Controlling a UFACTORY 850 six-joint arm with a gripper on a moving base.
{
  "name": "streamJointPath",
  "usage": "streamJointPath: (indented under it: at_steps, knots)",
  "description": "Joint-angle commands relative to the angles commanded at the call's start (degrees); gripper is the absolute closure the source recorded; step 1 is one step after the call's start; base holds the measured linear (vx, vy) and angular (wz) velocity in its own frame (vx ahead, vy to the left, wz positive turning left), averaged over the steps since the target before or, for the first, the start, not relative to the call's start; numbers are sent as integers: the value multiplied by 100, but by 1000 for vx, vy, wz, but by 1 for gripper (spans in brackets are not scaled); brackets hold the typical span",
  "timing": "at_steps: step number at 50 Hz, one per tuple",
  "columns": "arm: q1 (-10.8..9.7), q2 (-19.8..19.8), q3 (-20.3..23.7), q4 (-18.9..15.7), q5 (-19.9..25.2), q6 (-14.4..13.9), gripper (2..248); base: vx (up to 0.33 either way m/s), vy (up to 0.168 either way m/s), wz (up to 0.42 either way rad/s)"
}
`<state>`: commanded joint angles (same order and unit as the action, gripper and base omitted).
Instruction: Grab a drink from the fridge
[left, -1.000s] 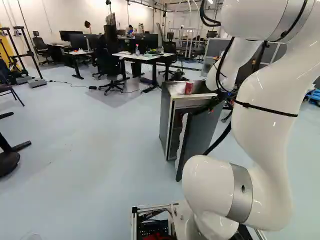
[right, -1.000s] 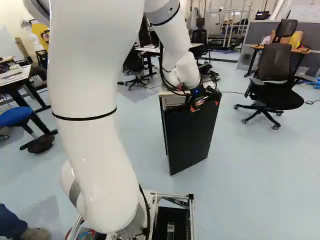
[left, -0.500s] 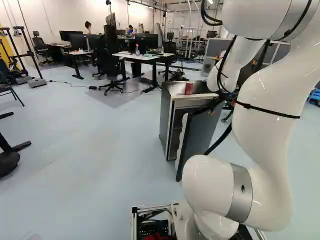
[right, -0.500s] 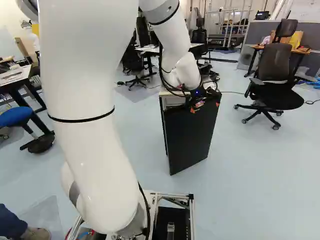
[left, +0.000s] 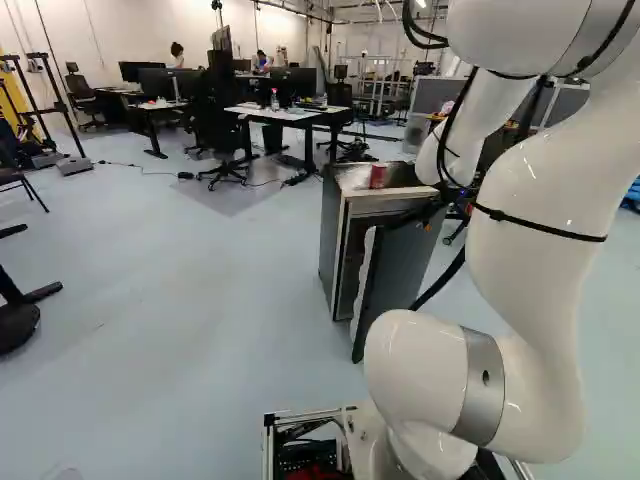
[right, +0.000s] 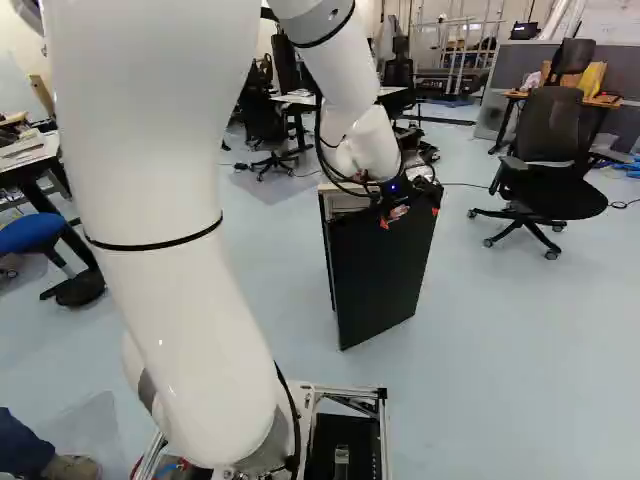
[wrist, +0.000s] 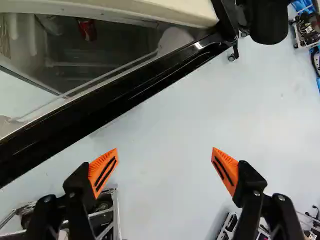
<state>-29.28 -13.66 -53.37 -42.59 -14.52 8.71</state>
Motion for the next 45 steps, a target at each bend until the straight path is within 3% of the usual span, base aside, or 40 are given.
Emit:
streamJointPath:
  at_steps: [17,45]
  knots:
    - [68,52,66,-195,54,0,3,0,0,0]
    - [73,-213,1,-610,121,0,3,0,0,0]
